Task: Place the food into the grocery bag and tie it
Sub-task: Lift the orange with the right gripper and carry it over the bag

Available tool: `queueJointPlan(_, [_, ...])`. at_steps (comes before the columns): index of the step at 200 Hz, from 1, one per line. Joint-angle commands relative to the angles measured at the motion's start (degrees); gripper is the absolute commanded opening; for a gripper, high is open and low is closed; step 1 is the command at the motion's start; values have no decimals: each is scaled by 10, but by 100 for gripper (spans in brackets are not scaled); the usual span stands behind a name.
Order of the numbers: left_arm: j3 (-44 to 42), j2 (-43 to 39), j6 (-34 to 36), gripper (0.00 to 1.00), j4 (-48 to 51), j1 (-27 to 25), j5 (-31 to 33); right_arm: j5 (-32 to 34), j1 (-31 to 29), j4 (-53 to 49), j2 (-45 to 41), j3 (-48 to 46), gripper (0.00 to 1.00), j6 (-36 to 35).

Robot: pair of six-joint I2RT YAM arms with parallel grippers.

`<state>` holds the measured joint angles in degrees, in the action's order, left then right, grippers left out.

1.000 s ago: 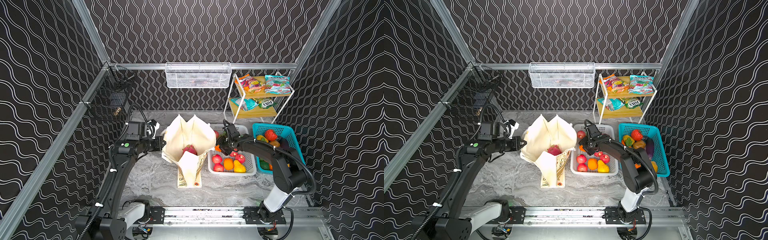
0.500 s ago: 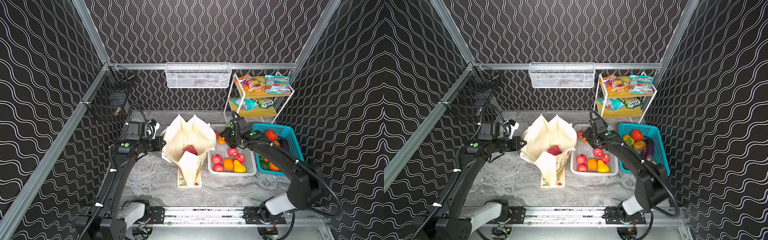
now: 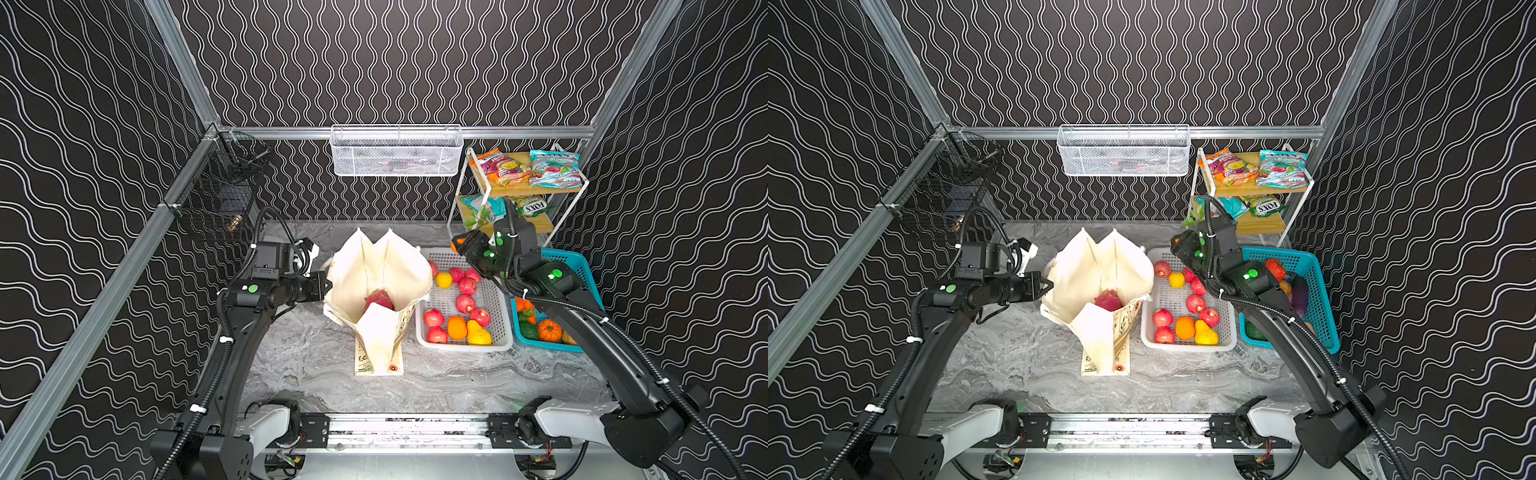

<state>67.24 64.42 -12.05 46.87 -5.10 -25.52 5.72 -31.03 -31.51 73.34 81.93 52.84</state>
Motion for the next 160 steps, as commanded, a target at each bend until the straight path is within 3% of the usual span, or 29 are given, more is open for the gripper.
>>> queueJointPlan(1, [8,3,-2,0,1,0,-7,18,-34,2,15,41,60,-48])
queueJointPlan(76, [17,8,-9,0,-8,0,-14,-13,-182,-57,193,224,60,-149])
queueJointPlan(160, [16,7,-15,0,-16,0,-19,-34,-227,-113,323,313,60,-197])
